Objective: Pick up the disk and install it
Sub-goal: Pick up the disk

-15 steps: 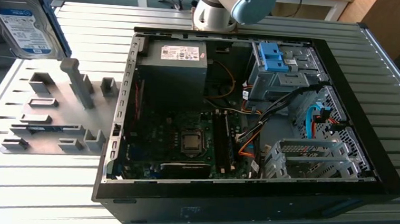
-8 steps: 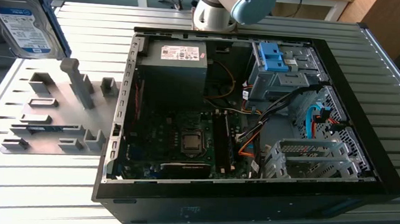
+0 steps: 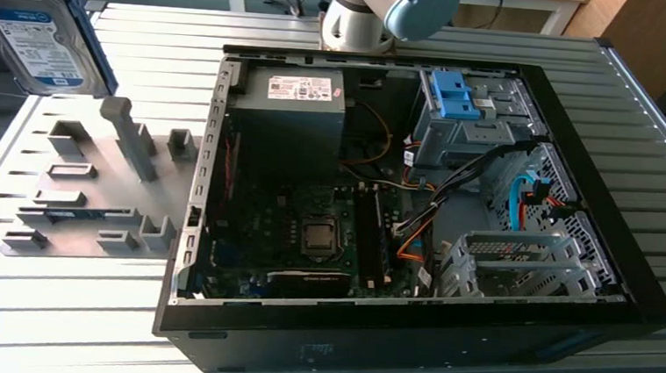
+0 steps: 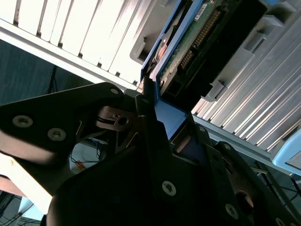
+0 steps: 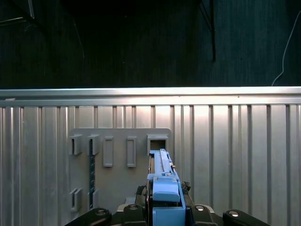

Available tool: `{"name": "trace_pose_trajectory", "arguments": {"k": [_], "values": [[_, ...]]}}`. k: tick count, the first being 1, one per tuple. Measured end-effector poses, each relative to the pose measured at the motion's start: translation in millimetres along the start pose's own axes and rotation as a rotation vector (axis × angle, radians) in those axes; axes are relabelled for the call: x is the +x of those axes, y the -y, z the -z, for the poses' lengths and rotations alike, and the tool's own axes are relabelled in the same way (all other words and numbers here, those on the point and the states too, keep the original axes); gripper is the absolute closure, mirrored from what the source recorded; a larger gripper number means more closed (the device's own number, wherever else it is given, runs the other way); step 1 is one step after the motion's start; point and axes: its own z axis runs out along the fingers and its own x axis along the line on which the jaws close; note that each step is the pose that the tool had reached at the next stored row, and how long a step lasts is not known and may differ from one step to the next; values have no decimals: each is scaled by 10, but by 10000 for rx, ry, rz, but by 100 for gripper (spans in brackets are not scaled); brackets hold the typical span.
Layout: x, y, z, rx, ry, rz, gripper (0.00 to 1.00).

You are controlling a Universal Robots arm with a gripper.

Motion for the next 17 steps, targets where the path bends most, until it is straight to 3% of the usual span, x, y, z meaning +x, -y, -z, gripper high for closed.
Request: {"name": "trace_pose_trajectory", "arguments": {"k": [13,15,17], "values": [[2,1,144,0,0,0,63],[2,2,194,0,1,0,63],[4,3,331,0,0,0,63]]}}
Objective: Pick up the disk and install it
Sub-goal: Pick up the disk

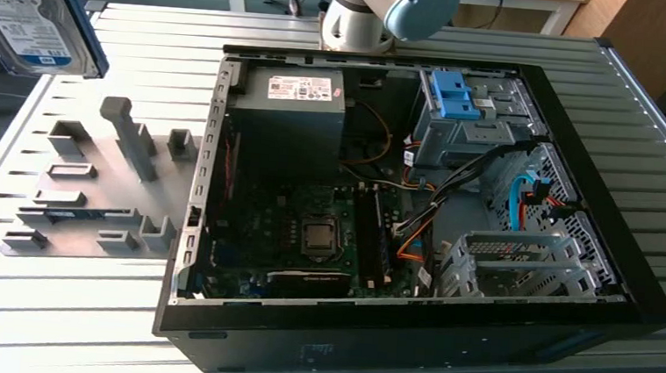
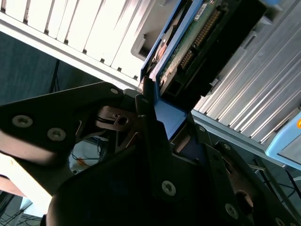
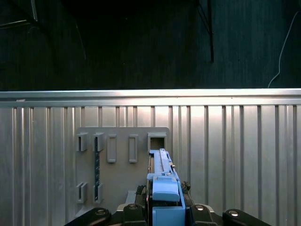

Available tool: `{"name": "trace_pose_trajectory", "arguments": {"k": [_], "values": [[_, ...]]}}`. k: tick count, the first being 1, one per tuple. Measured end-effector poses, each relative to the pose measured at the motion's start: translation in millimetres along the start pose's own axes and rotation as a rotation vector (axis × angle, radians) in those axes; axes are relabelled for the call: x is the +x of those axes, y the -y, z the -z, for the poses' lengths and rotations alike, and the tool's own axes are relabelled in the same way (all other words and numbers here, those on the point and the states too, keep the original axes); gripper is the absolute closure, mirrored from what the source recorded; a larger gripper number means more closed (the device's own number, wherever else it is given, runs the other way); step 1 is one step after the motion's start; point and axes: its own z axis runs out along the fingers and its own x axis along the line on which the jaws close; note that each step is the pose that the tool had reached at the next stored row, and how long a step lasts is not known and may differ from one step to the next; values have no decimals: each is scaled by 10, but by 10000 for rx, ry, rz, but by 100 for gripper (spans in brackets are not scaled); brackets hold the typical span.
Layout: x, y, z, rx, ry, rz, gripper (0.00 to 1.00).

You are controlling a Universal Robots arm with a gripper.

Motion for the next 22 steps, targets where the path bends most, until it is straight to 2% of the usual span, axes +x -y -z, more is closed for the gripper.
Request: {"name": "trace_pose_trajectory", "arguments": {"k": [5,18,20,22], "values": [[2,1,136,1,0,0,63],[1,11,152,-3,-1,0,63],[1,12,182,0,-1,0,63],[2,13,249,-2,-2,0,63]]}}
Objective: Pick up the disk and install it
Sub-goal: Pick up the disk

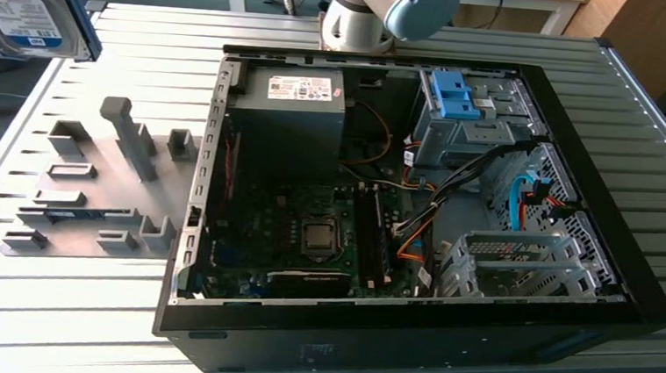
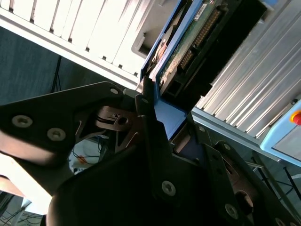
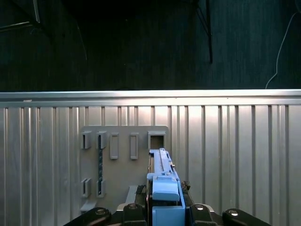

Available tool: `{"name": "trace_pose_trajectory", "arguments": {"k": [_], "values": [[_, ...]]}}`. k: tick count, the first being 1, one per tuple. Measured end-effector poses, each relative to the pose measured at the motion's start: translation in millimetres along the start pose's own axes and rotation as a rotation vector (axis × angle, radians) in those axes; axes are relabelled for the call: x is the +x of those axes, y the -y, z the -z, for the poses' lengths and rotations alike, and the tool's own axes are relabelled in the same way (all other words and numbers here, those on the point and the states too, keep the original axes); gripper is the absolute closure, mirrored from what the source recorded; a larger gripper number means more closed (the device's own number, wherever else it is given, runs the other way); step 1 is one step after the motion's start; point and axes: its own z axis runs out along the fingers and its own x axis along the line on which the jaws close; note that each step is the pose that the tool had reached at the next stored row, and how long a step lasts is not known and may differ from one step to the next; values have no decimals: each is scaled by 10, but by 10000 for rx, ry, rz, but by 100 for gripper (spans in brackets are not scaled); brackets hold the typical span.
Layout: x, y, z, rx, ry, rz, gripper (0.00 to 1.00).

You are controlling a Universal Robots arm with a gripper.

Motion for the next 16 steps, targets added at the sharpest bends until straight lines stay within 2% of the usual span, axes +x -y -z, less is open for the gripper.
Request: {"name": "trace_pose_trajectory", "arguments": {"k": [9,16], "values": [[4,4,378,-1,0,1,63],[7,6,646,2,1,1,63]]}}
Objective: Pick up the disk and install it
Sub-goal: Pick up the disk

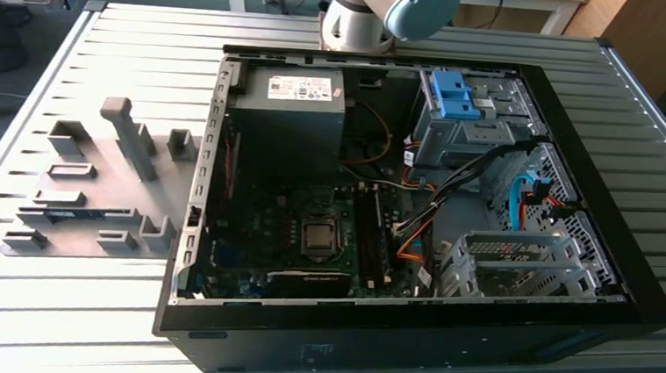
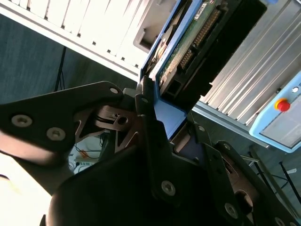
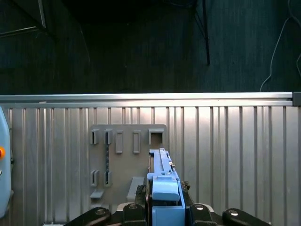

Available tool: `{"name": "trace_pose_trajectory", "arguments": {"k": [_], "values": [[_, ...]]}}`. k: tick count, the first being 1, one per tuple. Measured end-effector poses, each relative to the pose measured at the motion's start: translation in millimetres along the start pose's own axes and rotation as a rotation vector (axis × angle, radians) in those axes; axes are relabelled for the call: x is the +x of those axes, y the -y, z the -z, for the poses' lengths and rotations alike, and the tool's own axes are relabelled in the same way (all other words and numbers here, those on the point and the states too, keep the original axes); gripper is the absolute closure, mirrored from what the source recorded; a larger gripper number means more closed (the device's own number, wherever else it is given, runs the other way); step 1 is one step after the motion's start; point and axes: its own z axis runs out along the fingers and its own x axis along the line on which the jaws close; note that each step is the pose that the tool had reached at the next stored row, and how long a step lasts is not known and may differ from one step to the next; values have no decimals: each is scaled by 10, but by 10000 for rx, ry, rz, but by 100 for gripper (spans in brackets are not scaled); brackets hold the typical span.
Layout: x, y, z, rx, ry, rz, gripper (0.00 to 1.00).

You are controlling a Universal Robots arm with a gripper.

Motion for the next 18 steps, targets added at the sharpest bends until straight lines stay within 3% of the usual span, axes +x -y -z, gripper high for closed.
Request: {"name": "trace_pose_trajectory", "arguments": {"k": [2,18], "values": [[0,1,50,-1,0,0,63],[0,3,50,0,-9,0,63]]}}
